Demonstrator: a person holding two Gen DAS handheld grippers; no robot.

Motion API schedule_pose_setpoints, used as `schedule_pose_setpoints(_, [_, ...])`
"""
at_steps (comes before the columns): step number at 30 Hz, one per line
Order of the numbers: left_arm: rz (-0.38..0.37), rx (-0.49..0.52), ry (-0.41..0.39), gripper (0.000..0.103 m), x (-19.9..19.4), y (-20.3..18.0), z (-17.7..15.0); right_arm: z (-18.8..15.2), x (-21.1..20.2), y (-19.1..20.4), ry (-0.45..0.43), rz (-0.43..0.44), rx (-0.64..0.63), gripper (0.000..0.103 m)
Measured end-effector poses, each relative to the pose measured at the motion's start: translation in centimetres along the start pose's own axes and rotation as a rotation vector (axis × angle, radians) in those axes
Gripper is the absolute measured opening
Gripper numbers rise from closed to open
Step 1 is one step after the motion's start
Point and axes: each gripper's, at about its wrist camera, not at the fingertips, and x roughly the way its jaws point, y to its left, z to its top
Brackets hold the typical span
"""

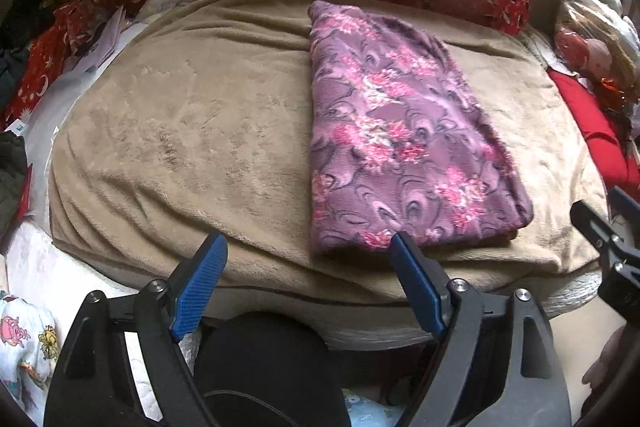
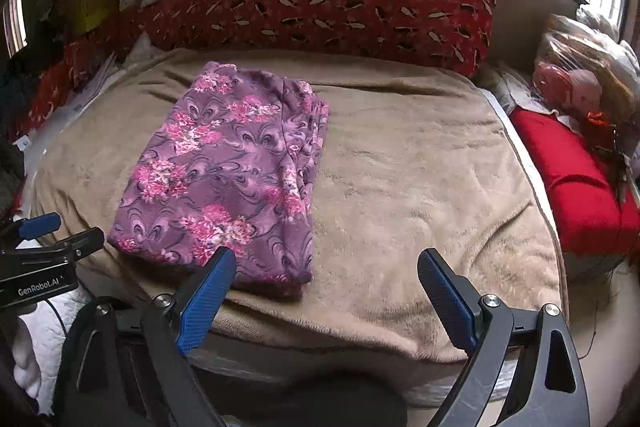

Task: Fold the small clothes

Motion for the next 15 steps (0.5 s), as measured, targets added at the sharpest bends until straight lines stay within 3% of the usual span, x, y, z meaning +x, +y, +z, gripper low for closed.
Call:
schedule_pose_setpoints(8, [-0.004, 0.034, -0.04, 0.084, -1.1, -1.0, -0.2, -0.1, -1.5, 0.6, -0.037, -0.009, -0.03, 0.093])
schedule_pose_setpoints(15, [-0.044, 0.059, -0.062, 0.084, -2.0, -1.2, -0.5, -0.3, -1.4, 0.4, -0.013, 0.009, -0.006, 0.094])
